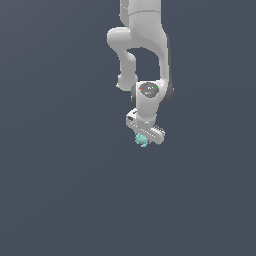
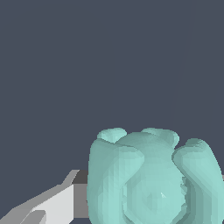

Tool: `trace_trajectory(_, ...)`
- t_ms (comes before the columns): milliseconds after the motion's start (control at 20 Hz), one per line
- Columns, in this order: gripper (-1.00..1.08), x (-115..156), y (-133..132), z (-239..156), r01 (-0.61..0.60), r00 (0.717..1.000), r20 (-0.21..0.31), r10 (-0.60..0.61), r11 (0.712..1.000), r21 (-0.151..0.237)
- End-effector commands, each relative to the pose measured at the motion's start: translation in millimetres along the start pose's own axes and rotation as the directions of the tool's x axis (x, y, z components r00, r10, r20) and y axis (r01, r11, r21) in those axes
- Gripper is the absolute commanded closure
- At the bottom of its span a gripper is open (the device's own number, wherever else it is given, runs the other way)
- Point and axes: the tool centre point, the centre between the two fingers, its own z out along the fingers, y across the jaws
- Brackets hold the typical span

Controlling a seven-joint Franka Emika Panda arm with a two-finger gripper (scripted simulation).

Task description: Pick up the object and move it to a goal position.

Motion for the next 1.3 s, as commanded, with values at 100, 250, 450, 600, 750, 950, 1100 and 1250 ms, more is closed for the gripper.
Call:
trace_trajectory(100, 1.08, 18.9, -4.0, -13.0, 0.023, 0.999, -0.031, -0.022, 0.999, 0.048)
trace_trajectory(250, 1.08, 34.3, -7.5, -24.4, 0.045, 0.998, -0.058, -0.04, 0.995, 0.088)
trace_trajectory(450, 1.08, 56.9, -12.4, -42.8, 0.079, 0.993, -0.099, -0.065, 0.986, 0.147)
trace_trajectory(600, 1.08, 73.4, -15.8, -57.4, 0.106, 0.988, -0.131, -0.082, 0.976, 0.191)
trace_trajectory(750, 1.08, 88.3, -18.7, -71.7, 0.132, 0.982, -0.161, -0.096, 0.964, 0.231)
trace_trajectory(950, 1.08, 106.3, -22.0, -90.4, 0.166, 0.974, -0.199, -0.112, 0.946, 0.28)
trace_trajectory(1100, 1.08, 118.6, -24.0, -104.1, 0.191, 0.966, -0.226, -0.122, 0.93, 0.313)
trace_trajectory(1250, 1.08, 130.2, -25.7, -117.8, 0.215, 0.959, -0.253, -0.131, 0.914, 0.345)
